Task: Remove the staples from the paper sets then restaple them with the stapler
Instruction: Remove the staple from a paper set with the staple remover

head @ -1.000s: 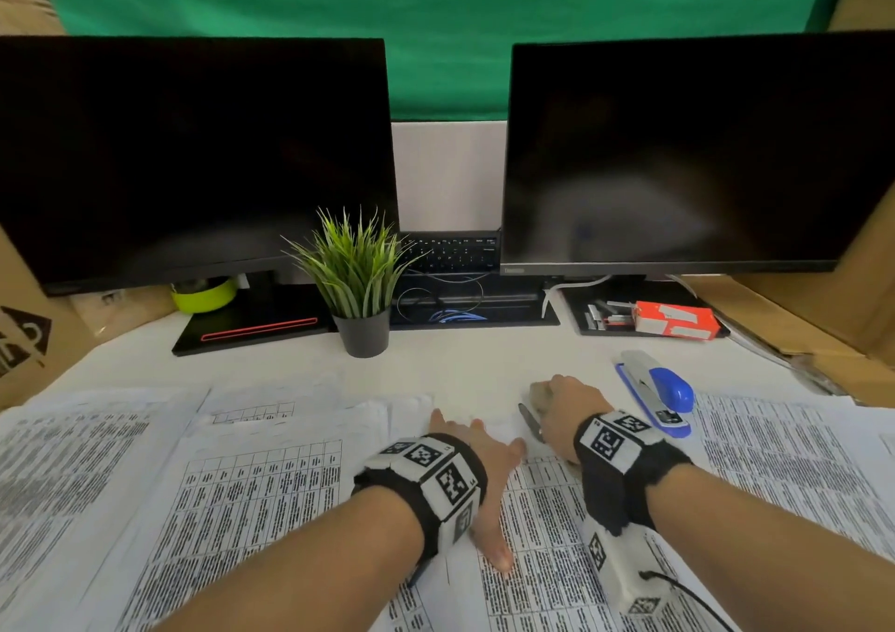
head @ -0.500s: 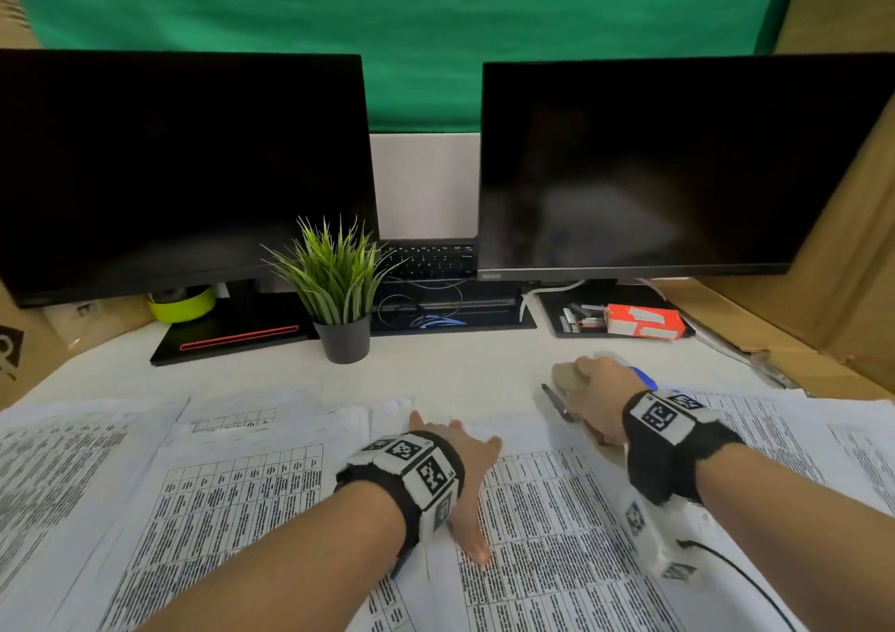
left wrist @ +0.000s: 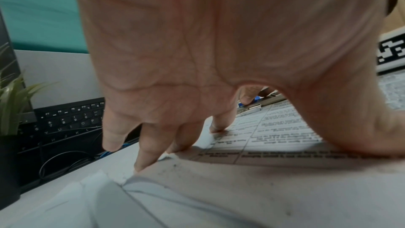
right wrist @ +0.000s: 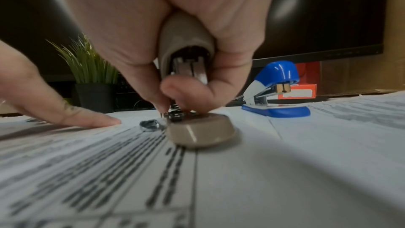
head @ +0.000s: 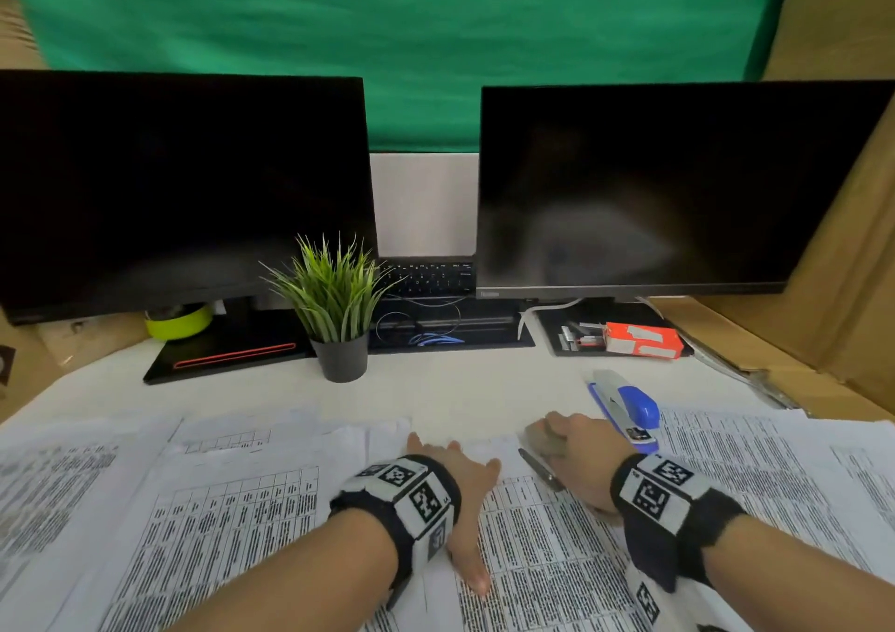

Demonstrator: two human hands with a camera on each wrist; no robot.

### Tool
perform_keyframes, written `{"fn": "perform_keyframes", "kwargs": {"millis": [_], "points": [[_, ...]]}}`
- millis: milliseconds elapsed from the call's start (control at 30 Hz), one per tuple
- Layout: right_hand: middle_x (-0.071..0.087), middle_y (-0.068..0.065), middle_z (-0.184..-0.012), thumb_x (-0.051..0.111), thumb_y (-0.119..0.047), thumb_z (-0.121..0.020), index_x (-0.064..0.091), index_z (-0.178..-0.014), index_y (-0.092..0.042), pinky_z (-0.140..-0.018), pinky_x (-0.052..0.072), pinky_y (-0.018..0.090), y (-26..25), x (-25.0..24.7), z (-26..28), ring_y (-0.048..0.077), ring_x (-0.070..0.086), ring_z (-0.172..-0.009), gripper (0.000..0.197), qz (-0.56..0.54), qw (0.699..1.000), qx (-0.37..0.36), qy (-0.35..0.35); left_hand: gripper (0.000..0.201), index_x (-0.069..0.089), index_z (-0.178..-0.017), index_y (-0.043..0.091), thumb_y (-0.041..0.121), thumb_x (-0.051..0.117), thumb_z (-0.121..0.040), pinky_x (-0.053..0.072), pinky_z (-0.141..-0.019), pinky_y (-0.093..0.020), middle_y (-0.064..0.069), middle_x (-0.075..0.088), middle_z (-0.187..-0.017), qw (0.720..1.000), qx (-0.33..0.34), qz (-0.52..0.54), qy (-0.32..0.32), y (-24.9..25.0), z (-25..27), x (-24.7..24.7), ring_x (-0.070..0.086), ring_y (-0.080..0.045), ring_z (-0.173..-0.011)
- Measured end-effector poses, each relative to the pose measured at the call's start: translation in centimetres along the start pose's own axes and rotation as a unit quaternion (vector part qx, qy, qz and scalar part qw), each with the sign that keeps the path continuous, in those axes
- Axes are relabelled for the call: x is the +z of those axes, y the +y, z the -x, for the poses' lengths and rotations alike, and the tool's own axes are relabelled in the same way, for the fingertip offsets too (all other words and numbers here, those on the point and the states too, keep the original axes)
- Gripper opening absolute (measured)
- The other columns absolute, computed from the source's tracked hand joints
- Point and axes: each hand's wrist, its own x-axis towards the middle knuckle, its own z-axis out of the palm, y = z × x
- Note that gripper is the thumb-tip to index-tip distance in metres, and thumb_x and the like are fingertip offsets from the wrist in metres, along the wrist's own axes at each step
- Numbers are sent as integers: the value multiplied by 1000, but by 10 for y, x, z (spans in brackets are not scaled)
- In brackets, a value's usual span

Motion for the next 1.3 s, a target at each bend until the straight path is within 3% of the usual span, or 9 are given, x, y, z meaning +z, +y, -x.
{"fn": "perform_keyframes", "kwargs": {"millis": [133, 233, 400, 500, 733, 900, 1067, 1167, 1300], "points": [[55, 4, -115, 50, -16, -92, 44, -111, -18, -77, 40, 23, -2, 1, -8, 22, 56, -98, 20, 2, 999, 28, -15, 125, -16, -153, 26, 59, 74, -73, -2, -114, -66, -19, -5, -161, 1000, -16, -4, 2, 0, -4, 4, 3, -36, -149], [54, 4, -113, 49, -17, -92, 46, -117, -15, -75, 39, 24, -8, 3, -14, 20, 52, -90, 25, 12, 999, 37, -12, 127, -17, -153, 26, 60, 75, -72, -3, -114, -65, -23, -6, -160, 1000, -16, -2, 10, 0, -5, 8, 2, -36, -149], [54, 10, -124, 47, -20, -95, 50, -123, -10, -87, 43, 29, -24, 1, -26, 27, 55, -112, 30, 20, 999, 38, 21, 123, -7, -155, 22, 58, 76, -72, 4, -115, -65, -17, 8, -161, 1000, 6, -2, 22, -1, -4, 8, 8, -33, -148], [57, 10, -117, 52, -17, -92, 49, -128, -10, -90, 44, 33, -20, -3, -31, 30, 55, -115, 37, -42, 995, 66, 66, 121, -8, -154, 26, 58, 75, -73, 2, -115, -64, -18, 2, -161, 1000, -7, 5, 19, -2, -4, 8, 5, -35, -148], [57, 3, -105, 46, -17, -93, 49, -111, -17, -83, 49, 29, -3, 6, 4, 23, 59, -97, 18, -29, 999, -21, -2, 124, -12, -154, 23, 58, 75, -73, 5, -114, -67, -17, 5, -161, 1000, -5, -5, 10, 1, -2, 3, 8, -32, -149], [56, 1, -101, 48, -12, -89, 48, -116, -19, -78, 46, 27, -16, 14, 3, 21, 58, -92, 28, -25, 1000, -6, 10, 123, -13, -154, 23, 56, 75, -75, 1, -114, -67, -17, 0, -162, 1000, -11, 7, 6, 3, 1, 4, 2, -30, -149], [56, 1, -106, 48, -17, -92, 50, -112, -21, -84, 49, 28, -12, 3, -4, 20, 57, -94, 20, -62, 998, 6, 7, 124, -14, -153, 25, 57, 76, -73, -2, -113, -68, -19, -2, -161, 1000, -10, 13, 5, 0, -2, 5, 0, -32, -149], [60, -1, -100, 47, -16, -91, 49, -104, -22, -78, 50, 27, 0, 1, 3, 20, 60, -91, 14, -43, 999, -11, -6, 125, -15, -153, 26, 58, 76, -73, -3, -113, -68, -19, -2, -161, 1000, -17, 4, 4, 1, -6, 6, 1, -34, -149], [57, -1, -95, 46, -13, -91, 48, -113, -18, -70, 44, 24, -1, 1, 11, 19, 57, -85, 24, -8, 1000, -21, -9, 129, -18, -152, 25, 60, 76, -71, -3, -113, -68, -23, -4, -160, 1000, -21, -2, 4, 1, -13, 8, 2, -37, -148]]}}
